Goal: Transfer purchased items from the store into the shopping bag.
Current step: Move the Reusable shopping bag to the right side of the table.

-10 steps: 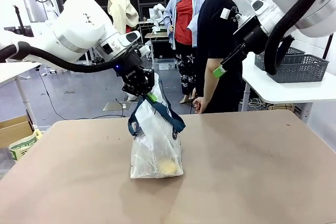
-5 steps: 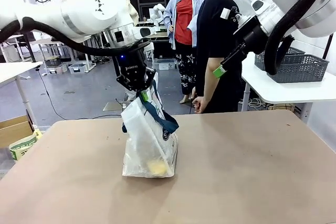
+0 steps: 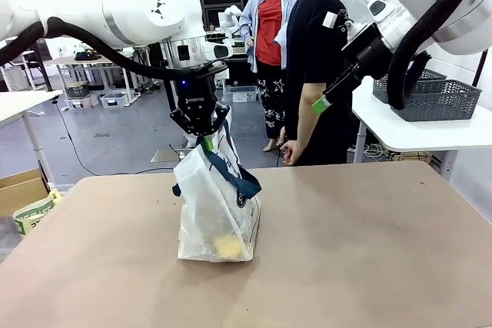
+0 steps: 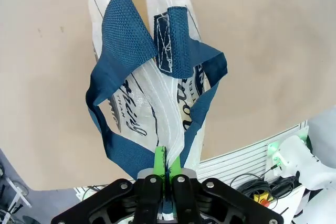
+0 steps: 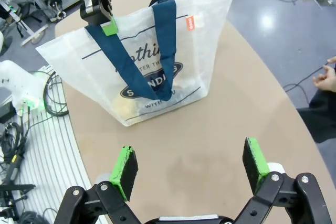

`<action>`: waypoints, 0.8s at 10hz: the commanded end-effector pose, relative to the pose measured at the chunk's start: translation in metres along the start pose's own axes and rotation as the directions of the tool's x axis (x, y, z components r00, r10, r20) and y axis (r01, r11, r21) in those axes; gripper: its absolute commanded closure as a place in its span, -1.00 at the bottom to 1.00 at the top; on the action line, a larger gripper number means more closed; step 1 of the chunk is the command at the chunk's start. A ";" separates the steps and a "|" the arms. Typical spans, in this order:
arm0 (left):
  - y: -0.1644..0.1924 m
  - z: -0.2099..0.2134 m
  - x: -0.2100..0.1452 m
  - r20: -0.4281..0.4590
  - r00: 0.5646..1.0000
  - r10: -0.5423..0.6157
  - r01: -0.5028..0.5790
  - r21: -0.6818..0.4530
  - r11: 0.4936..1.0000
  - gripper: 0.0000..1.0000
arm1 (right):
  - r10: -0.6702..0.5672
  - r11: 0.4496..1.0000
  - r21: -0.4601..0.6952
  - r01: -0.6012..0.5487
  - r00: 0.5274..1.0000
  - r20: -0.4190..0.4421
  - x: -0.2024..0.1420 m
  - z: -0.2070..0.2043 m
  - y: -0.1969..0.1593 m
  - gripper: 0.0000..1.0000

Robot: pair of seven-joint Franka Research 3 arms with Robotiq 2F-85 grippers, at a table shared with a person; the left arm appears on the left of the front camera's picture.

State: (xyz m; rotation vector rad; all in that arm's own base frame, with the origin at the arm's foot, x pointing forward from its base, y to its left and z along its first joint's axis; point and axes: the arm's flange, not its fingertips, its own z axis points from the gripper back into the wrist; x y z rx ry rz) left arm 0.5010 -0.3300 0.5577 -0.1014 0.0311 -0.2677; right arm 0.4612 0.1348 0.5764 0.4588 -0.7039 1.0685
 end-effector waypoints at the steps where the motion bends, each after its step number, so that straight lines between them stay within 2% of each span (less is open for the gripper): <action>1: 0.001 0.001 -0.003 0.014 1.000 0.002 -0.002 -0.007 1.000 1.00 | -0.011 1.000 0.002 0.011 1.000 -0.017 0.002 0.002 -0.001 -1.00; 3: 0.000 0.000 0.000 0.002 1.000 0.000 0.000 -0.001 1.000 1.00 | -0.011 1.000 0.002 0.011 1.000 -0.017 0.002 0.002 -0.001 -1.00; 4: 0.000 0.016 -0.002 0.008 1.000 0.028 -0.028 0.038 0.999 1.00 | -0.011 1.000 0.002 0.011 1.000 -0.017 0.002 0.002 -0.001 -1.00; 5: 0.001 0.033 -0.001 0.054 0.995 0.084 -0.090 0.121 0.989 1.00 | -0.011 1.000 0.002 0.011 1.000 -0.017 0.002 0.002 -0.001 -1.00; 8: 0.019 0.073 0.001 0.089 0.986 0.141 -0.157 0.205 0.966 1.00 | -0.011 1.000 0.002 0.011 1.000 -0.017 0.002 0.002 -0.001 -1.00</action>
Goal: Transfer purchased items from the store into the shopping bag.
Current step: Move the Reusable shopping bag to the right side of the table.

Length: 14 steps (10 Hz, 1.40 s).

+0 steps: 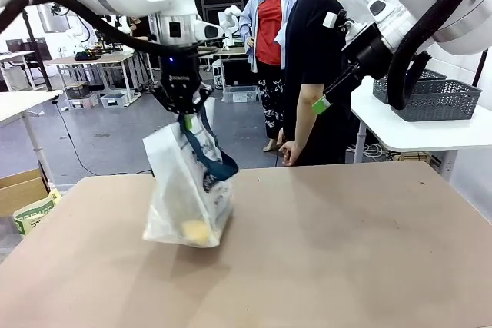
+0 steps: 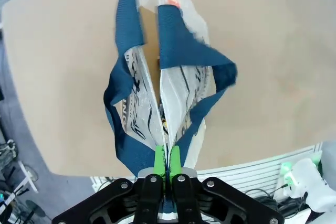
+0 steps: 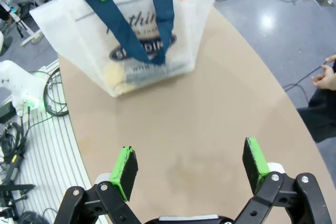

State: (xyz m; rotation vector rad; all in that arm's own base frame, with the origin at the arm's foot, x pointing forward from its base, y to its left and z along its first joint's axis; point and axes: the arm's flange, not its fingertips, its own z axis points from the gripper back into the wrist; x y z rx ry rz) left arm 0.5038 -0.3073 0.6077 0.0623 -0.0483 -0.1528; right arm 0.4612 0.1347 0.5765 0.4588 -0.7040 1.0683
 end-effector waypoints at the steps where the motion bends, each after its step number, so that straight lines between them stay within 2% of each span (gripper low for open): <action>1: 0.018 0.035 0.007 0.034 0.998 0.056 -0.058 0.067 0.996 1.00 | -0.011 1.000 0.002 0.011 1.000 -0.017 0.002 0.002 -0.001 -1.00; 2: 0.036 0.053 0.005 0.073 0.993 0.094 -0.099 0.072 0.992 1.00 | -0.011 1.000 0.002 0.011 1.000 -0.017 0.002 0.002 -0.001 -1.00; 4: 0.074 0.072 0.000 0.067 0.991 0.115 -0.119 0.061 0.991 1.00 | -0.011 1.000 0.002 0.011 1.000 -0.017 0.002 0.002 -0.001 -1.00; 5: 0.095 0.073 -0.002 0.060 0.993 0.103 -0.107 0.065 0.992 1.00 | -0.011 1.000 0.002 0.011 1.000 -0.017 0.002 0.002 -0.001 -1.00; 7: 0.145 0.071 -0.015 0.104 0.987 0.119 -0.130 0.104 0.986 1.00 | -0.011 1.000 0.002 0.011 1.000 -0.017 0.002 0.002 -0.001 -1.00; 11: 0.237 0.039 -0.053 0.191 0.965 0.179 -0.203 0.114 0.973 1.00 | -0.011 1.000 0.002 0.011 1.000 -0.017 0.002 0.002 -0.001 -1.00; 12: 0.252 0.033 -0.059 0.232 0.959 0.164 -0.195 0.118 0.974 1.00 | -0.011 1.000 0.002 0.011 1.000 -0.017 0.002 0.002 -0.001 -1.00; 14: 0.282 0.009 -0.066 0.248 0.949 0.194 -0.220 0.081 0.972 1.00 | -0.011 1.000 0.002 0.011 1.000 -0.017 0.002 0.002 -0.001 -1.00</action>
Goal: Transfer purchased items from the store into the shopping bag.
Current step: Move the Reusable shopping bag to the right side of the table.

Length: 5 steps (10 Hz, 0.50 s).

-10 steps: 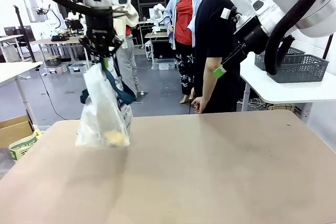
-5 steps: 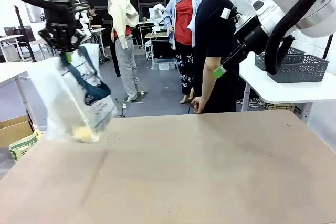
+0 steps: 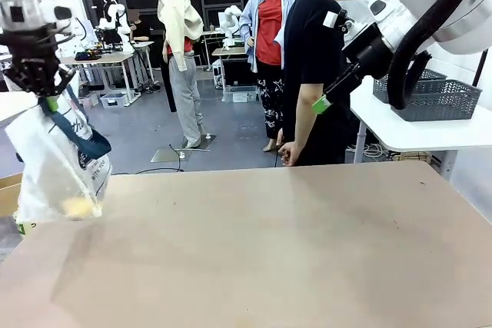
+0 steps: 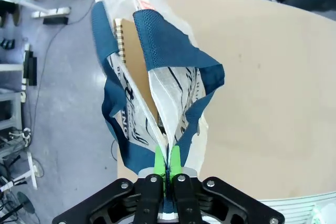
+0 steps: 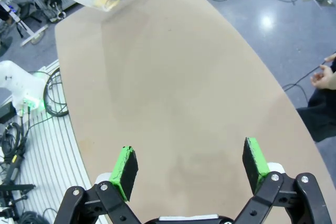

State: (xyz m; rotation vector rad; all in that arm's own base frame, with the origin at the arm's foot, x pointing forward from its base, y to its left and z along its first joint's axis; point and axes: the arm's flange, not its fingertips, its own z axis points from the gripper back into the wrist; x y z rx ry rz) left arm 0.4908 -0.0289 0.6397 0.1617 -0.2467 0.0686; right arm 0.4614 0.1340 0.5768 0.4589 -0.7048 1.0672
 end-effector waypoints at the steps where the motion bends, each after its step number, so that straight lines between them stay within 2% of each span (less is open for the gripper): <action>1: 0.020 -0.023 -0.010 0.048 0.998 0.038 -0.035 -0.047 0.998 1.00 | -0.010 1.000 0.003 0.010 1.000 -0.018 0.002 0.001 -0.001 -1.00; 3: 0.001 -0.035 0.001 0.009 1.000 0.019 -0.018 -0.121 0.993 1.00 | -0.010 1.000 0.003 0.010 1.000 -0.018 0.002 0.001 -0.001 -1.00; 4: 0.018 -0.034 -0.005 0.004 0.999 0.038 -0.038 -0.029 0.999 1.00 | -0.010 1.000 0.003 0.010 1.000 -0.018 0.002 0.001 -0.001 -1.00; 5: 0.018 -0.034 -0.005 0.004 0.999 0.038 -0.038 -0.029 0.999 1.00 | -0.010 1.000 0.003 0.010 1.000 -0.018 0.002 0.001 -0.001 -1.00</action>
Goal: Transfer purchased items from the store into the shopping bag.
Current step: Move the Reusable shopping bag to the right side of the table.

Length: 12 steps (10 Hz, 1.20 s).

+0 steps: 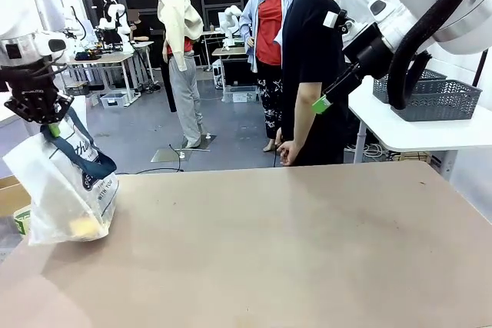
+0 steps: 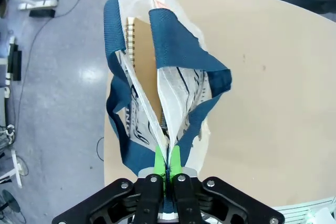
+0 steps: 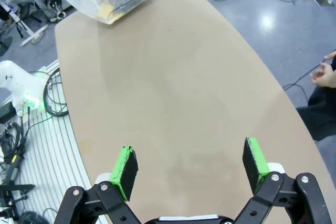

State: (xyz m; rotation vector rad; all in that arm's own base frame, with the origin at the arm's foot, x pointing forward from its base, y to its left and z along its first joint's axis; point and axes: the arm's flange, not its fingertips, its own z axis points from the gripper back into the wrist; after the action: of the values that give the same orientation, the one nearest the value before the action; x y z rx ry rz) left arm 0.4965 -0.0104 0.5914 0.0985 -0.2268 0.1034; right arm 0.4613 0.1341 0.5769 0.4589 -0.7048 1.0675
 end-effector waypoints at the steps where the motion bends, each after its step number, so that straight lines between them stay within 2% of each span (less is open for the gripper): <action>1: 0.006 0.017 0.000 0.030 1.000 -0.003 0.003 0.028 1.000 1.00 | -0.010 1.000 0.003 0.010 1.000 -0.018 0.002 0.001 -0.001 -1.00; 2: 0.000 0.000 0.000 0.000 1.000 0.000 0.000 0.000 1.000 1.00 | -0.010 1.000 0.003 0.010 1.000 -0.018 0.002 0.001 -0.001 -1.00; 4: 0.008 -0.005 0.011 0.014 1.000 -0.025 0.025 0.019 1.000 1.00 | -0.010 1.000 0.003 0.010 1.000 -0.018 0.002 0.001 -0.001 -1.00; 7: 0.024 -0.022 0.024 0.026 0.999 0.022 -0.023 0.038 0.999 1.00 | -0.010 1.000 0.003 0.010 1.000 -0.018 0.002 0.001 -0.001 -1.00; 12: 0.051 -0.043 0.037 0.020 1.000 -0.023 0.021 0.064 0.998 1.00 | -0.010 1.000 0.003 0.010 1.000 -0.018 0.002 0.001 -0.001 -1.00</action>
State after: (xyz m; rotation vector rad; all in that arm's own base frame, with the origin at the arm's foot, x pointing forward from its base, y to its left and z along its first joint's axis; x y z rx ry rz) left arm 0.5303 0.0416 0.5592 0.1372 -0.2179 0.1028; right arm 0.4613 0.1341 0.5769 0.4589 -0.7050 1.0675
